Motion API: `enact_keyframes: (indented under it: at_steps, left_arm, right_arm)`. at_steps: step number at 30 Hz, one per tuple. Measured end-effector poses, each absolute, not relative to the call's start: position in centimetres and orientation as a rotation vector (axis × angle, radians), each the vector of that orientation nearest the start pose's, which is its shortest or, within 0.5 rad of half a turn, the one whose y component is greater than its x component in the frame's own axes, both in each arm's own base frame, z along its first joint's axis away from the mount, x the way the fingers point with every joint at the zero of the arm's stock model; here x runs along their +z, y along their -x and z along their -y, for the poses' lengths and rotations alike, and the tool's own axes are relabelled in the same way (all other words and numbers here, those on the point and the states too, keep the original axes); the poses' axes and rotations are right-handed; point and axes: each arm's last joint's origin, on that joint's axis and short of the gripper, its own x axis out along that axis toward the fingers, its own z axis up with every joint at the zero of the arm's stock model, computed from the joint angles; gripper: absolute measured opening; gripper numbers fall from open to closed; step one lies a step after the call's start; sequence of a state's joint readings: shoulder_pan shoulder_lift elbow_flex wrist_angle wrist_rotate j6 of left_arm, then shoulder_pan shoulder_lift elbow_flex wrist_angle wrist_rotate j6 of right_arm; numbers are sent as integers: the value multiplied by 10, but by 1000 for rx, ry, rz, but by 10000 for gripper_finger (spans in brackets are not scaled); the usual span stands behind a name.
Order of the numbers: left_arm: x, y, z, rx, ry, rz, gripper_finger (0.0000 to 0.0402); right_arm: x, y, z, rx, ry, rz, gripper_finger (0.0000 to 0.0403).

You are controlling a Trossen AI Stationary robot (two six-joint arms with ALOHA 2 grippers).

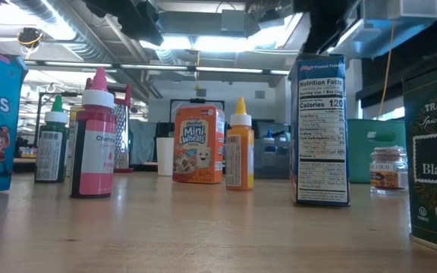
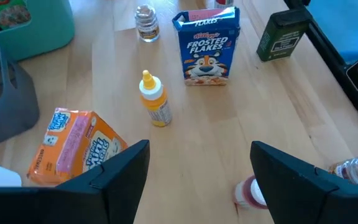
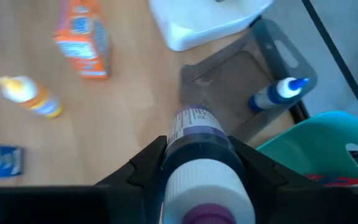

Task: Pick & Place Kitchen Items
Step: Put the purple food coloring bottle into the black bin

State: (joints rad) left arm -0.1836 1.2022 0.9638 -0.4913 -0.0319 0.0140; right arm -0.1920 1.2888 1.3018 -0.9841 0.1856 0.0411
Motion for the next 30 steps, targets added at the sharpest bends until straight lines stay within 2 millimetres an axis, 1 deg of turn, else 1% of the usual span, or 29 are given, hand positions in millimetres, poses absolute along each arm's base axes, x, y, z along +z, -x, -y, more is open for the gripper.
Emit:
enact_keyframes:
  at_steps: [4, 10, 12, 16, 18, 22, 30]
  left_arm:
    - [283, -245, 48, -152, -71, -724, 274]
    - [264, -244, 50, -152, -45, -723, 274]
    - [260, -244, 50, -145, -28, -720, 274]
    - [260, -244, 51, -137, 3, -708, 274]
    - [260, -244, 52, -138, 7, -711, 274]
    - [260, -244, 53, -134, 23, -712, 274]
    - [262, -245, 53, -126, 39, -686, 274]
  right_arm:
    - [327, -254, 86, -372, -54, -987, 145]
    - [291, -277, 136, -371, -82, -1037, 145]
    - [279, -281, 151, -375, -99, -1053, 145]
    - [259, -285, 176, -399, -120, -1129, 145]
    - [251, -286, 185, -407, -131, -1156, 145]
    - [233, -288, 197, -397, -135, -1212, 145]
    - [218, -290, 210, -398, -136, -1231, 145]
